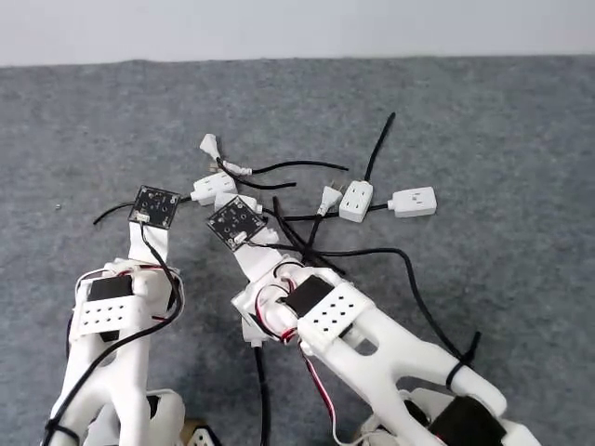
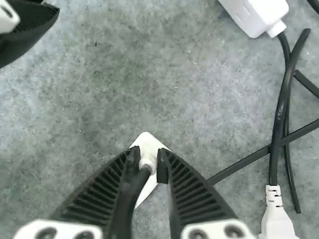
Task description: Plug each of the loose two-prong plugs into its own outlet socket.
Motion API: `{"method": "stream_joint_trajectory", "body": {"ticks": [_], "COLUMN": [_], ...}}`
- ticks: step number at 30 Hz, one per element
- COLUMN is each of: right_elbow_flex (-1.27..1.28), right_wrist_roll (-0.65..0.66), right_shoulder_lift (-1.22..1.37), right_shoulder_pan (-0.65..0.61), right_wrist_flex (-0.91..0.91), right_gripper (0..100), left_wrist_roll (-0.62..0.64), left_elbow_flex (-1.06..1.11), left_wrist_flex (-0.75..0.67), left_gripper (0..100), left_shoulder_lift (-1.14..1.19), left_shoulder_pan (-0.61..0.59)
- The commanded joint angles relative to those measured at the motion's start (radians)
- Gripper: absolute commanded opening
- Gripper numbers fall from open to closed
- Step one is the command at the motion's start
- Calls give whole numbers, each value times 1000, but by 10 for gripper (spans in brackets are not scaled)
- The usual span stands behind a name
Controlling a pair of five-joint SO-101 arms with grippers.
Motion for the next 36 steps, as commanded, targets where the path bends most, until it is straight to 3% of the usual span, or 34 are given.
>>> {"method": "stream_joint_trajectory", "body": {"ticks": [1, 7, 12, 22, 25, 28, 32, 36], "right_elbow_flex": [-31, -92, -112, -150, -264, -373, -408, -393], "right_wrist_roll": [0, -107, -166, -203, -172, -158, -109, -101], "right_shoulder_lift": [67, 85, 87, 213, 315, 403, 406, 239], "right_shoulder_pan": [-16, -73, -147, -127, -88, -74, -31, 56], "right_wrist_flex": [41, 119, 99, 15, 111, 220, 297, 357], "right_gripper": [70, 291, 279, 276, 194, 9, 3, 8], "left_wrist_roll": [9, 43, 130, 157, 158, 158, 158, 158], "left_elbow_flex": [-54, -70, -102, -113, -111, -110, -110, -110], "left_wrist_flex": [-20, -26, -49, -66, -66, -66, -68, -69], "left_gripper": [45, 47, 48, 48, 48, 48, 48, 48], "left_shoulder_lift": [-17, -23, -17, -17, -17, -17, -17, -17], "left_shoulder_pan": [-8, -46, -117, -135, -135, -135, -135, -135]}}
